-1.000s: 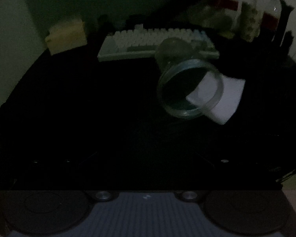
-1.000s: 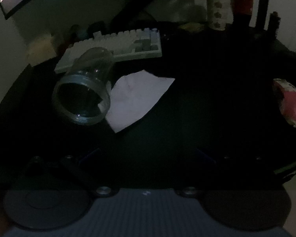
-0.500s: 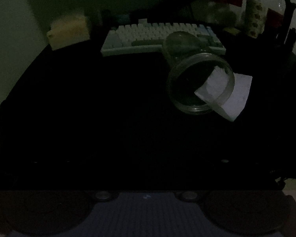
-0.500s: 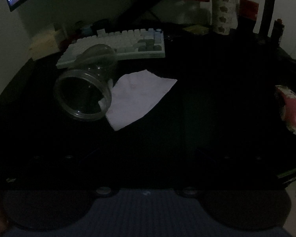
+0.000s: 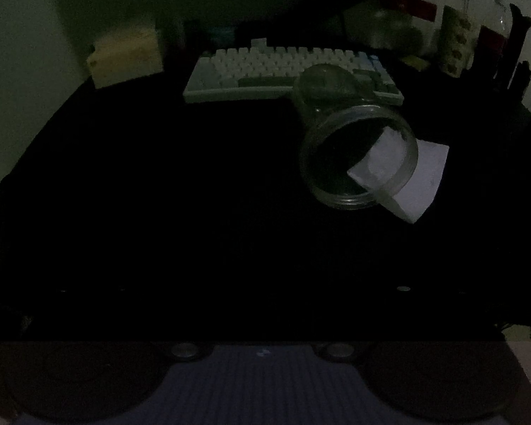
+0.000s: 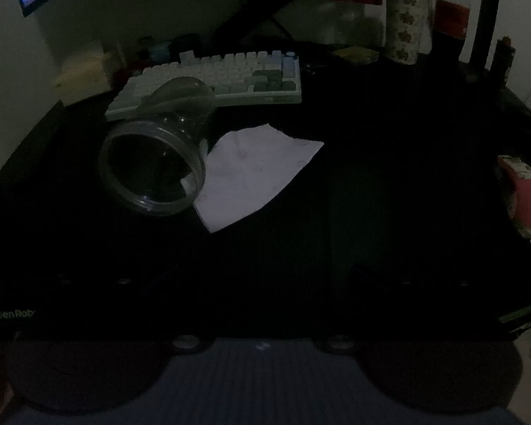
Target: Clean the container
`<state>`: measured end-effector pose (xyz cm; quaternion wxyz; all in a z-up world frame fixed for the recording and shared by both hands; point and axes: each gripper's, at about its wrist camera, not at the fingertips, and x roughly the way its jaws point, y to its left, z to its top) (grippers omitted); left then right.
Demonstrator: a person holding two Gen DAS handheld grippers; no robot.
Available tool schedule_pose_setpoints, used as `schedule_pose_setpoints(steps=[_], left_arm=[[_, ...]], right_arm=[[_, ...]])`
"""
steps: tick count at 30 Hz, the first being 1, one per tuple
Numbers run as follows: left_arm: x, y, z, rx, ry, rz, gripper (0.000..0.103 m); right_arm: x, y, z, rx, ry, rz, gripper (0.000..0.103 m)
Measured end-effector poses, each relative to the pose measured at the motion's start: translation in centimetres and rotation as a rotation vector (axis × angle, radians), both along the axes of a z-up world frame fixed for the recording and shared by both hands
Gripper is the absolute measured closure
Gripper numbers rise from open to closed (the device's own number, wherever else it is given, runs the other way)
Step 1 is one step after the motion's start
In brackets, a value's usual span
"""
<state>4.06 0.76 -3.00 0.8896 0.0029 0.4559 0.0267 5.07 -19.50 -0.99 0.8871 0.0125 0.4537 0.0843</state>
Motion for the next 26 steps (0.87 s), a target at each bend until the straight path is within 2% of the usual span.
schedule_pose_setpoints(steps=[5, 26], left_arm=[[-0.06, -0.37, -0.06, 0.032, -0.005, -0.001, 0.0], [-0.26, -0.58, -0.14, 0.032, -0.008, -0.006, 0.0]], right_arm=[[-0.03, 0.03, 0.03, 0.001, -0.006, -0.001, 0.0], [-0.2, 0.1, 0.0, -0.002, -0.015, 0.004, 0.0]])
